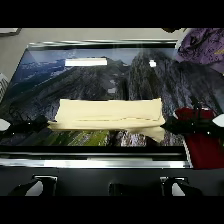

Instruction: Fold the clothes and pants, and hang the long-sleeved shirts on hangers.

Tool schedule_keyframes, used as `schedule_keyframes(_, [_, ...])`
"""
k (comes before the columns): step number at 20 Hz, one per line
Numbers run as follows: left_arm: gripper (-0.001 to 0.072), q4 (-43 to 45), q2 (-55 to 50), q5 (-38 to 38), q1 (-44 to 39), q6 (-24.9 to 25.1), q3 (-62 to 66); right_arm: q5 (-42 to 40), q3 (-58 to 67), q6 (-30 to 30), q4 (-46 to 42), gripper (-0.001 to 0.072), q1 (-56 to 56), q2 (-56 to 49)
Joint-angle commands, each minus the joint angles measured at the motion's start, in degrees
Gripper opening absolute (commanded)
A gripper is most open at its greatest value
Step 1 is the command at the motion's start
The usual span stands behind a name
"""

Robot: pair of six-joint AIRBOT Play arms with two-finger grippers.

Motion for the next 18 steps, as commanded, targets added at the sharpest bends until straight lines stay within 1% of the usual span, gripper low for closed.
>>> schedule_keyframes(1, [0.0013, 0.1, -9.4, 4.6, -1.7, 0.9, 6.8, -5.6, 6.9, -4.5, 2.5, 0.0023, 0.0, -11.1])
schedule_keyframes(4, [0.0013, 0.1, -18.8, 4.6, -2.6, 3.0, 14.7, -7.3, 12.2, -6.5, 3.5, 0.0023, 0.0, -18.1])
schedule_keyframes(8, [0.0013, 0.2, -28.9, 4.5, -4.3, 3.0, 24.5, -9.3, 18.6, -7.2, 3.5, 0.0023, 0.1, -25.2])
schedule_keyframes(11, [0.0014, 0.2, -34.4, 4.3, -5.7, 3.0, 29.3, -9.7, 23.0, -7.6, 3.1, 0.0024, 0.7, -29.9])
schedule_keyframes(13, [0.0014, 0.2, -37.1, 4.0, -6.6, 3.0, 31.0, -10.4, 25.2, -7.8, 2.6, 0.0024, 3.0, -32.8])
schedule_keyframes(15, [0.0014, 0.2, -38.8, 3.8, -7.0, 3.0, 31.7, -12.5, 26.2, -6.6, 0.7, 0.0024, 5.3, -34.8])
schedule_keyframes(16, [0.0014, 0.2, -39.4, 3.7, -7.1, 3.0, 31.8, -13.2, 26.4, -4.7, -1.7, 0.0024, 6.2, -35.6])
schedule_keyframes(18, [0.0014, 0.1, -40.1, 3.6, -7.2, 3.0, 31.8, -13.2, 26.4, -2.8, -4.3, 0.0025, 6.8, -36.9])
